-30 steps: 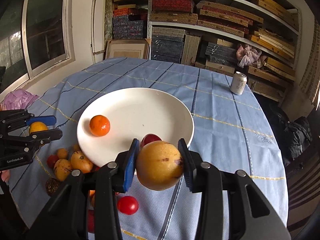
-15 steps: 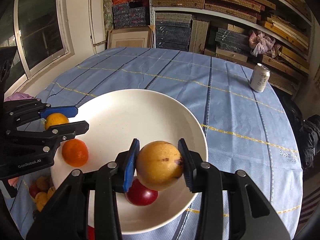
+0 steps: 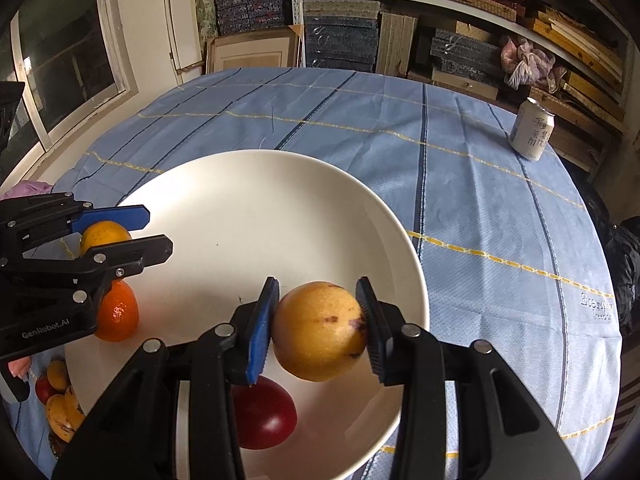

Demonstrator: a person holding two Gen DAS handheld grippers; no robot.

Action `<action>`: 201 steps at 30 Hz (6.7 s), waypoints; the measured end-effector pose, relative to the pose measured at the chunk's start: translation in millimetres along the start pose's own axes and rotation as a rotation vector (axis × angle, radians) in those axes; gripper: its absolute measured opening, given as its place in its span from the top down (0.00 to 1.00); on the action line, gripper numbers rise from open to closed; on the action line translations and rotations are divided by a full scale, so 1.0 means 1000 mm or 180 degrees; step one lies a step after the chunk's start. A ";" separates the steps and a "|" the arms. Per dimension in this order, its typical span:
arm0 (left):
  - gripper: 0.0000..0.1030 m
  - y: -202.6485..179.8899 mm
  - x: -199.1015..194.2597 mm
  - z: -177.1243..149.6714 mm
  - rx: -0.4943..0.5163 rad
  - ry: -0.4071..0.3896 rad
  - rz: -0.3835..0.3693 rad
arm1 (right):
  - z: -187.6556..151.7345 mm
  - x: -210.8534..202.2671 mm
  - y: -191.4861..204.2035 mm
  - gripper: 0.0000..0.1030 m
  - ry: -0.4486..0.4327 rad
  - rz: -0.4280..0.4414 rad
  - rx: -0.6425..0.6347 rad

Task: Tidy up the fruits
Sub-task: 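Carry the yellow citrus and pale pear onto the white plate and open both grippers, then move both open grippers back to the fruit pile, then grasp the dark brown round fruit with the left gripper while the right gripper grasps a dark red plum, then carry the brown fruit and plum onto the white plate and open both grippers, then move both open grippers back to the fruit pile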

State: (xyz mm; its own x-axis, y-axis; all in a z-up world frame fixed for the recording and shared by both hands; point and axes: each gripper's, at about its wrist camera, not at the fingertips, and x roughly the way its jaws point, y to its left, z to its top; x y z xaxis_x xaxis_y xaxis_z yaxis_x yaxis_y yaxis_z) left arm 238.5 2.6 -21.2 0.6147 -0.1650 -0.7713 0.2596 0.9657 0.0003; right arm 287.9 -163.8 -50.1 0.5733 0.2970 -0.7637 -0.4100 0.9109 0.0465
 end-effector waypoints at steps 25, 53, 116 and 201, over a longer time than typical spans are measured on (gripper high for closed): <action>0.11 0.010 -0.045 -0.018 0.0012 -0.0192 0.0303 | -0.027 -0.079 -0.004 0.07 -0.0396 0.0000 0.0111; 0.08 -0.041 -0.111 -0.212 0.0205 -0.0146 -0.0053 | -0.176 -0.127 0.088 0.05 -0.0164 0.0381 -0.0392; 0.59 -0.044 -0.153 -0.194 -0.0102 -0.0443 -0.0103 | -0.175 -0.159 0.073 0.62 -0.0277 0.0281 0.0119; 0.03 0.022 -0.106 -0.188 0.0000 -0.0141 -0.0257 | -0.192 -0.131 0.065 0.04 -0.0049 0.0245 -0.0369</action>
State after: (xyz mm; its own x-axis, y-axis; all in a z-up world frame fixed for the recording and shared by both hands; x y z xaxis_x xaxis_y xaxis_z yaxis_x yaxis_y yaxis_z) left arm 38.8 79.4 -59.2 0.6242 -0.2509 -0.7399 0.3095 0.9490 -0.0607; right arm 49.8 -198.7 -70.4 0.5474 0.3697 -0.7508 -0.5317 0.8464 0.0291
